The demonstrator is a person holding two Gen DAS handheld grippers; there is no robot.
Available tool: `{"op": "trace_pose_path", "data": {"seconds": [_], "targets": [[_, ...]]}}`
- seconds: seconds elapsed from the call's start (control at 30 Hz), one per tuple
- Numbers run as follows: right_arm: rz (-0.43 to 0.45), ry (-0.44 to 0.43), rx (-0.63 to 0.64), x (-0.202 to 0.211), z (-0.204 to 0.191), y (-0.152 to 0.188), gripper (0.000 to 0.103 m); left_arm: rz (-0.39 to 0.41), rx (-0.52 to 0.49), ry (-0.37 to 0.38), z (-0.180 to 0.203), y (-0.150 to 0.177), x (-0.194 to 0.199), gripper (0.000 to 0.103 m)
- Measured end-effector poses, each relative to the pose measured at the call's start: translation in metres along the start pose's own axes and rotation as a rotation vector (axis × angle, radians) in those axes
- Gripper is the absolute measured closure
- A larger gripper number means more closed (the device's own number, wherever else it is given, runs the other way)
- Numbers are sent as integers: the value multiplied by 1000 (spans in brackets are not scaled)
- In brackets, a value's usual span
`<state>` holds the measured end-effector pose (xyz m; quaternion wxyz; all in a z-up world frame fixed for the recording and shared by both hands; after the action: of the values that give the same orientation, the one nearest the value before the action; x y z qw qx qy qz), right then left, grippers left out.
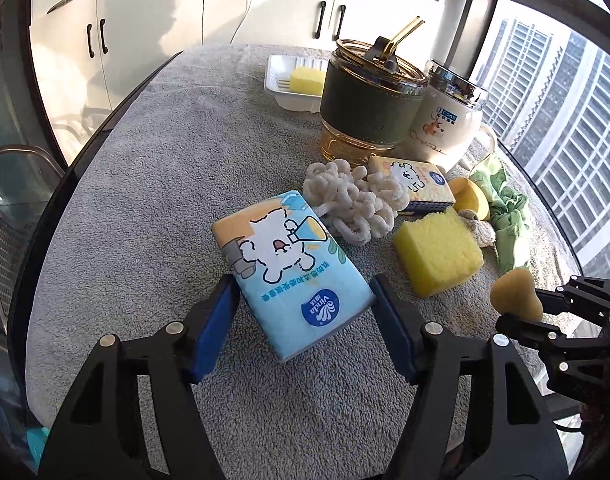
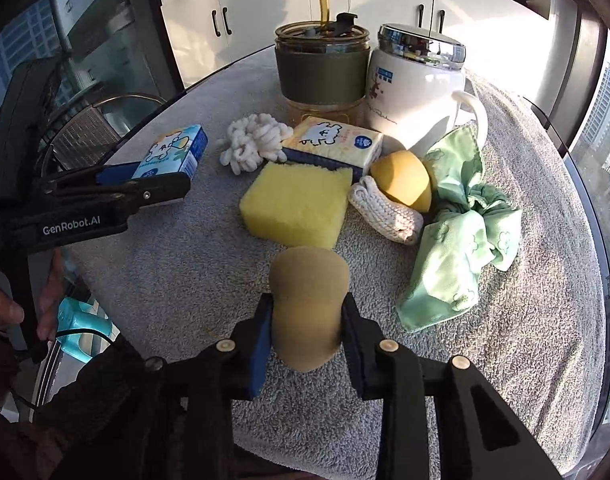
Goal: Organize soft objects
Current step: 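Carry the tissue pack with the left gripper while the right gripper carries the tan sponge to the tray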
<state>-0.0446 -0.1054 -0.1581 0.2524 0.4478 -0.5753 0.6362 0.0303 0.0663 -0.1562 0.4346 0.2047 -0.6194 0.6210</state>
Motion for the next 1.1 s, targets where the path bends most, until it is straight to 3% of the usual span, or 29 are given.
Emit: {"op": "trace_pose_path", "data": {"seconds": [0.67, 0.9, 1.03, 1.1], "targets": [[34, 200, -213, 28, 120, -10, 68, 37, 21, -101, -42, -29, -6, 42], [11, 256, -256, 19, 156, -17, 68, -20, 41, -122, -54, -33, -18, 46], [13, 255, -252, 18, 155, -19, 68, -65, 70, -96, -58, -26, -36, 46], [15, 251, -241, 18, 150, -19, 68, -83, 29, -122, -54, -24, -41, 45]]}}
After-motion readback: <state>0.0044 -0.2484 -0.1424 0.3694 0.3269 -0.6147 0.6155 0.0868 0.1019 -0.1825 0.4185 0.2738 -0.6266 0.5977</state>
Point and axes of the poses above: each gripper's, at about its wrist camera, not at the fingertips, and x roughly against the way its jaws point, z to its right, y to its underside, the point moved 3 cm from there along -x, roughly the way its jaws point, and after that the axes turned 2 degrees about -z, right-handed, at the moved point
